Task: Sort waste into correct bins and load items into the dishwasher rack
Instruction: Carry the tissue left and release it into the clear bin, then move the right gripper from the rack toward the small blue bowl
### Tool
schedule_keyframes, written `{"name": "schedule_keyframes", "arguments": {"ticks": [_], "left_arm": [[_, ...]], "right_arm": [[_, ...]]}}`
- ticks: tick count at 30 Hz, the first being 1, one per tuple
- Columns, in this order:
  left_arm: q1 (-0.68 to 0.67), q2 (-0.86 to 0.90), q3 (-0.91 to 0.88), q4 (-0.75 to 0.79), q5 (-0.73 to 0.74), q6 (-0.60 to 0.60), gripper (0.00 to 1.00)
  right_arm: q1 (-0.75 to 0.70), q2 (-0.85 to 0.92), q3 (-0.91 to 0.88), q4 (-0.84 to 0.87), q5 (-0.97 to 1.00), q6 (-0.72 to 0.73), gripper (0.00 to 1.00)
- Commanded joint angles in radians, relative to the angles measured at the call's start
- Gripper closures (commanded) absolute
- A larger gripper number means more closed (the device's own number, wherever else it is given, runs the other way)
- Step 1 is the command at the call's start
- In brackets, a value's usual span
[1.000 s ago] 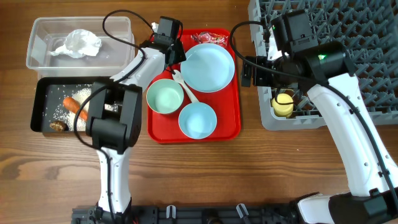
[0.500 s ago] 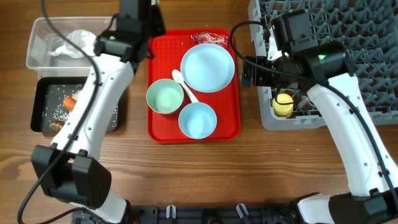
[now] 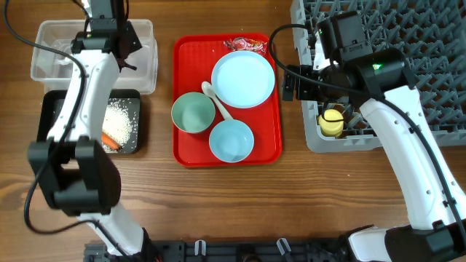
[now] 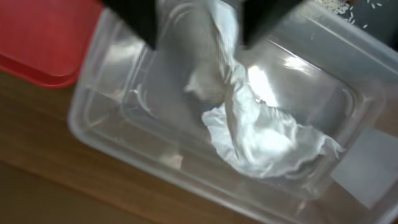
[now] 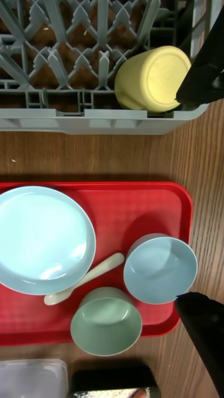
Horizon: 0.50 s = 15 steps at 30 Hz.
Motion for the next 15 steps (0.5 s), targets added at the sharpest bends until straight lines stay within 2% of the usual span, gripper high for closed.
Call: {"name": "schedule_keyframes", "arguments": {"ticks": [1, 10, 15], "left_arm": [[0.009, 0.059, -0.005, 0.007, 0.059, 0.009, 0.0], [-0.024, 0.014, -0.005, 0.058, 0.17, 0.01, 0.0], [-0.084, -0.069, -0.005, -0.035, 0.286, 0.013, 0.0]], "right_arm": [[0.001, 0.008, -0.004, 0.002, 0.016, 0.004, 0.0], [0.001, 0.008, -0.004, 0.002, 0.016, 0.004, 0.01], [0.001, 0.008, -0.004, 0.002, 0.016, 0.004, 0.0]]}}
